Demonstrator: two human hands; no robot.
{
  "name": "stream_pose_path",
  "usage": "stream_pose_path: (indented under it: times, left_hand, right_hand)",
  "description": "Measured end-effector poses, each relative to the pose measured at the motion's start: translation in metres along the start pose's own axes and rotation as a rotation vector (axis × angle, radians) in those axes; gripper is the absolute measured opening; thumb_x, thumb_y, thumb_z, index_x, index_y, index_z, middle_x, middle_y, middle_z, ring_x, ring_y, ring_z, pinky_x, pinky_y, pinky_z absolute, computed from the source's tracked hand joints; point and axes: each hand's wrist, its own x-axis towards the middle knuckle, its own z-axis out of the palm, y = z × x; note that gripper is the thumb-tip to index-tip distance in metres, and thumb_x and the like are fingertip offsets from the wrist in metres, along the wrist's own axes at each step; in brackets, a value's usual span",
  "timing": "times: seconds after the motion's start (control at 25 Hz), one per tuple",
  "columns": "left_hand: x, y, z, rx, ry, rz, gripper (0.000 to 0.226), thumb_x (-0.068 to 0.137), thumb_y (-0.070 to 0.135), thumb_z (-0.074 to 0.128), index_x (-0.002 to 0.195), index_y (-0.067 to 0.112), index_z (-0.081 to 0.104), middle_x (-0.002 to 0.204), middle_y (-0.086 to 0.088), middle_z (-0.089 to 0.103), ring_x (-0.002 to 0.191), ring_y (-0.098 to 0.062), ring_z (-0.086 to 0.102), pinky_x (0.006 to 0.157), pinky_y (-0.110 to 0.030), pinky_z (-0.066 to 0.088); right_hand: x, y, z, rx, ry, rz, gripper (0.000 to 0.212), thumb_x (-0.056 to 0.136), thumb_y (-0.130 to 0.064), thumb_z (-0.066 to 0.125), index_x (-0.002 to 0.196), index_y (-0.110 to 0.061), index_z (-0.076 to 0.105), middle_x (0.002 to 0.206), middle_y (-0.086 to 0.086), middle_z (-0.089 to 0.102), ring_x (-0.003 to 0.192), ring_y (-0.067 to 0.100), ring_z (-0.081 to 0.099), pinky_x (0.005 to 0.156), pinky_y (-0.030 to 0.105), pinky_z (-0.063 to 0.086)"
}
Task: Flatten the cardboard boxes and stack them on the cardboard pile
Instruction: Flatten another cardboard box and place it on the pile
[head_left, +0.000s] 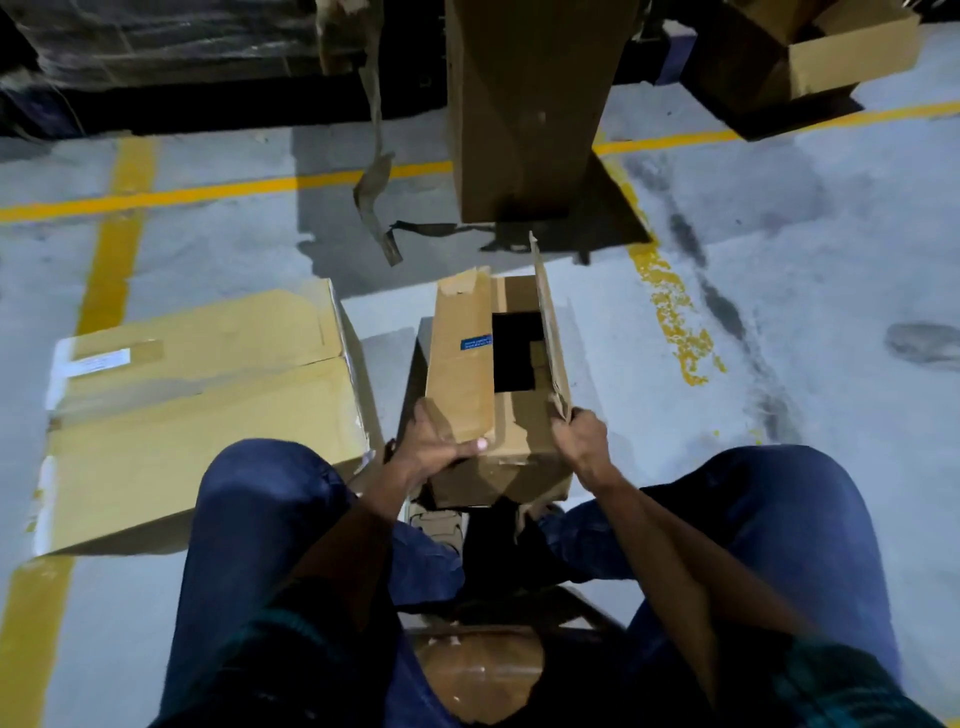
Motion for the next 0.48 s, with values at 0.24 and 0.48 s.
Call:
stream_pose_path:
  times: [0.24,0.48]
  left_hand:
    - [0.027,-0.004,0.01,0.292,-0.024,0.009,0.147,0.049,0.066,0.088,0.156,0.022,-0.002,0.152,-0.015,0.024,0.139,-0.034,0.035,0.115,-0.046,0.034]
    - [0.038,-0.008,0.023,0.561,-0.062,0.045,0.144,0.061,0.078,0.073,0.154,0.016,-0.018,0.159,-0.018,0.007,0.138,-0.04,0.035,0.111,-0.05,0.037]
  right_hand:
    - [0.004,0.001,0.005,0.367,0.196,0.221,0.074,0.094,-0.067,0.043,0.125,-0.003,0.062,0.122,0.024,0.062,0.116,0.041,0.056,0.101,0.045,0.045]
    - [0.028,0.018,0.013,0.921,0.422,0.629,0.097,0.084,-0.082,0.041,0.142,-0.004,0.038,0.139,0.017,0.051,0.125,0.04,0.05,0.106,0.053,0.042]
